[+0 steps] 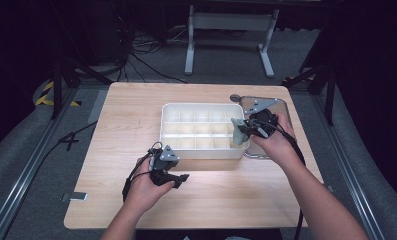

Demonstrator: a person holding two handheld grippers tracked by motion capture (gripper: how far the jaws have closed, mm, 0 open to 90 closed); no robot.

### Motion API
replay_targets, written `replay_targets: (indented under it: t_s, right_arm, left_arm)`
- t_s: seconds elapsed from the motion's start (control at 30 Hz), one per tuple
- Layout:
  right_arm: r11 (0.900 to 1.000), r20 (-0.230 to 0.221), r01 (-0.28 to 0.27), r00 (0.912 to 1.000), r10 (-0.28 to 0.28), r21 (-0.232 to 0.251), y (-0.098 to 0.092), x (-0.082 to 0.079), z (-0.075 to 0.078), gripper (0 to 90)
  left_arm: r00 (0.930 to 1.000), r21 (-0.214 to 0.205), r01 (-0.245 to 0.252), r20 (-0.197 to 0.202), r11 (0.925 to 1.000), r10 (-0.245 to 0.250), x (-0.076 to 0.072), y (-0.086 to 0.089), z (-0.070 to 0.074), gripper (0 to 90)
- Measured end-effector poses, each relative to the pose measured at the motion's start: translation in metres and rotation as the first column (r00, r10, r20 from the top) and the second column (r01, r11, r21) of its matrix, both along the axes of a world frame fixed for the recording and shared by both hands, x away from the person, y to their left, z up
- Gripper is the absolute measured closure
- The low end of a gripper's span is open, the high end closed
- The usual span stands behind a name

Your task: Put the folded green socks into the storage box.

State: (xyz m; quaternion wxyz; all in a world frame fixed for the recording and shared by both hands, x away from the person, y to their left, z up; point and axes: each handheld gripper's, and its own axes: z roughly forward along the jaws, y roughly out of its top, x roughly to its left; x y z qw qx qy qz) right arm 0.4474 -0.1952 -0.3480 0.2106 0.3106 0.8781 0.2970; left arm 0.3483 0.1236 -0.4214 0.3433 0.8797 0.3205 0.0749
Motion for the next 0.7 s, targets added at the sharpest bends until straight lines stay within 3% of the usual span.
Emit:
replay_targets:
  t_s: [0.37,0.53,0.63,0.7]
  right_arm:
    - [0.9994,0.01,-0.006,0.9999,0.006,-0.034,0.006,0.006,-0.005,71.0]
    - [0.9984,-0.016,-0.007,0.9999,0.006,-0.056,0.012,0.011,-0.017,70.9]
    - [0.9932,-0.033,-0.014,0.9994,0.011,-0.116,0.018,0.012,-0.024,71.0]
    - [0.9919,-0.063,-0.026,0.9978,0.018,-0.124,0.022,0.013,-0.029,71.1]
  left_arm:
    - [0.9999,-0.009,-0.016,-0.002,0.9998,0.016,-0.002,0.004,-0.001,37.4]
    - [0.9999,-0.007,-0.016,0.003,0.9998,0.016,-0.002,0.006,-0.001,37.4]
    - [0.9999,-0.007,-0.014,0.0,0.9999,0.014,-0.002,0.006,-0.001,37.4]
    - [0.9998,-0.008,-0.018,-0.005,0.9998,0.018,-0.002,0.007,-0.001,37.4]
